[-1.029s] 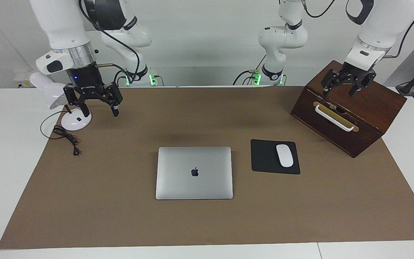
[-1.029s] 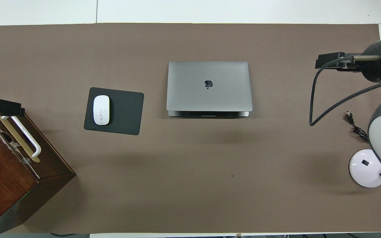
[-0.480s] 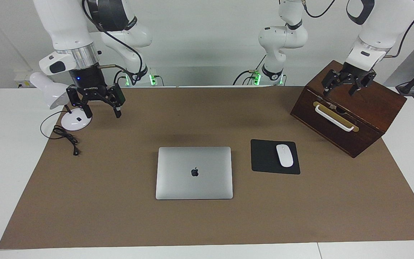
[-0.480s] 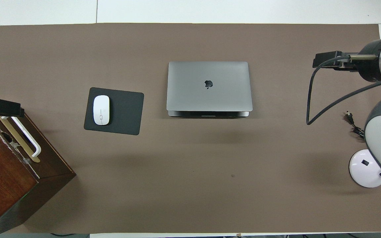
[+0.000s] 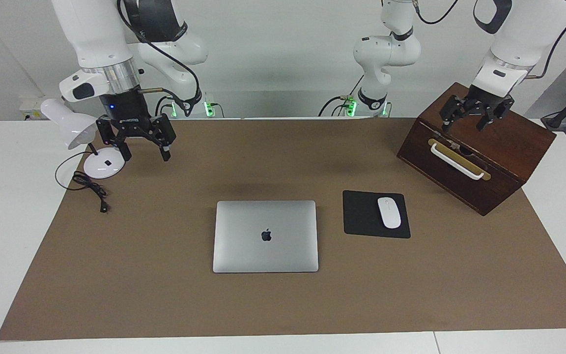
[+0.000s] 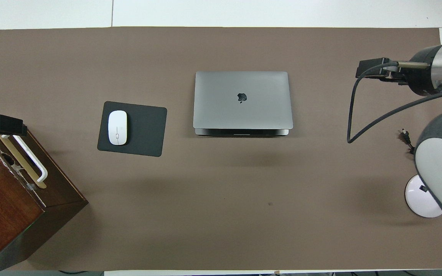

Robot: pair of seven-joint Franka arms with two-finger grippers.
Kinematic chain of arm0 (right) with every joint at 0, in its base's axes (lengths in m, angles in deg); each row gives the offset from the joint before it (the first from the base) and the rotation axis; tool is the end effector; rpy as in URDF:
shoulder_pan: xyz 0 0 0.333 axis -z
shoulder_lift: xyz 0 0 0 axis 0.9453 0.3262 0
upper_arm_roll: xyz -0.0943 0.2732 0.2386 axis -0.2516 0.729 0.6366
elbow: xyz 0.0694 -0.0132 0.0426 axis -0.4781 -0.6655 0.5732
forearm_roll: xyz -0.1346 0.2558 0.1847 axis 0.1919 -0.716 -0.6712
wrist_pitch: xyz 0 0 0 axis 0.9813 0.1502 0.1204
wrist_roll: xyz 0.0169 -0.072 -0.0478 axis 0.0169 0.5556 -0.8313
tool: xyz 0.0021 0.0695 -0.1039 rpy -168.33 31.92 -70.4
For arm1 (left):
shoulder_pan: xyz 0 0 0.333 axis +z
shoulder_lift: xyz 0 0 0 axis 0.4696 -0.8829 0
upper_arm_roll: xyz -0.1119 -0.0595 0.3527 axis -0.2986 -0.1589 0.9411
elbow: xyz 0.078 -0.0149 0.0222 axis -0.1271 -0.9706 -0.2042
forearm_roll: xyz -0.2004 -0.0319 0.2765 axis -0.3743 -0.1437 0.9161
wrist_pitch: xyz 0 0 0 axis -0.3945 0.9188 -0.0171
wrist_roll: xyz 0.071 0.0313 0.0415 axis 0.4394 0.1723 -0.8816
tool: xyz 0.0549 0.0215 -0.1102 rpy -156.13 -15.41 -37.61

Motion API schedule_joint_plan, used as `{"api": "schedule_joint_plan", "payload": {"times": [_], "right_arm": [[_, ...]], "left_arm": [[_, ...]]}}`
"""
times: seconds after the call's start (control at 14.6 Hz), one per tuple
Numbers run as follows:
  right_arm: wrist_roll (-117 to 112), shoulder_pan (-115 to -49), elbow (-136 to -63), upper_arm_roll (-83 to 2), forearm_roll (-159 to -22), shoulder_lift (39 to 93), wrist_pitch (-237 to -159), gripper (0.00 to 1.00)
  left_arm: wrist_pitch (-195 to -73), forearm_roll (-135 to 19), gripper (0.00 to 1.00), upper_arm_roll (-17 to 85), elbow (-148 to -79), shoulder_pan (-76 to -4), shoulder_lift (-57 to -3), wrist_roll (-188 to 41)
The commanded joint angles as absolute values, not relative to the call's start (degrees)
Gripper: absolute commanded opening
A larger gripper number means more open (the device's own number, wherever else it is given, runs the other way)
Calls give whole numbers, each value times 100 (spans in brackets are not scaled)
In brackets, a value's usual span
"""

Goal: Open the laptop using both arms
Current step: 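Move the right gripper in toward the closed silver laptop, then bring the right gripper over the laptop lid while the left gripper enters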

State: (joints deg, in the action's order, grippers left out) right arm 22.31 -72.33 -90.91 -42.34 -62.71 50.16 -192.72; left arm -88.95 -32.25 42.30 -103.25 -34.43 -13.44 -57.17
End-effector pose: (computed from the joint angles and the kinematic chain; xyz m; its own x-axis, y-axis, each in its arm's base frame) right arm 0.5360 0.0703 0.6709 0.9425 -0.1920 0.2737 -0.1611 -0.9781 -0.1315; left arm 0.4673 -0.0055 0.6605 0.9992 -0.0342 0.0207 -0.0342 -0.9994 -0.0045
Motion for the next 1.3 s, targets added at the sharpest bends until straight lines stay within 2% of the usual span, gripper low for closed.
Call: {"api": "schedule_joint_plan", "payload": {"times": [0.0, 0.41, 0.82, 1.03, 1.23], "right_arm": [[2639, -7193, -9187, -4150, -6613, 4993, -19389, 100], [3482, -7202, -9599, -3931, -7087, 4932, -19924, 100], [4422, -7254, -10311, -3685, -8475, 4844, -21109, 100], [4977, -7254, -10583, -3343, -9022, 4844, -21987, 100], [5346, -7254, -10707, -3061, -9118, 4896, -22630, 100]], "left_arm": [[-9047, -3200, 0, 4249, -10388, -3495, -1274, -5887], [-9460, -3358, 0, 4249, -10405, -3425, -1300, -6177], [-10356, -3516, 0, 4240, -10598, -3504, -1327, -6168], [-11093, -3587, 0, 4232, -11317, -3513, -1151, -6125], [-12480, -3604, 0, 4232, -12449, -3776, -914, -6107]]}}
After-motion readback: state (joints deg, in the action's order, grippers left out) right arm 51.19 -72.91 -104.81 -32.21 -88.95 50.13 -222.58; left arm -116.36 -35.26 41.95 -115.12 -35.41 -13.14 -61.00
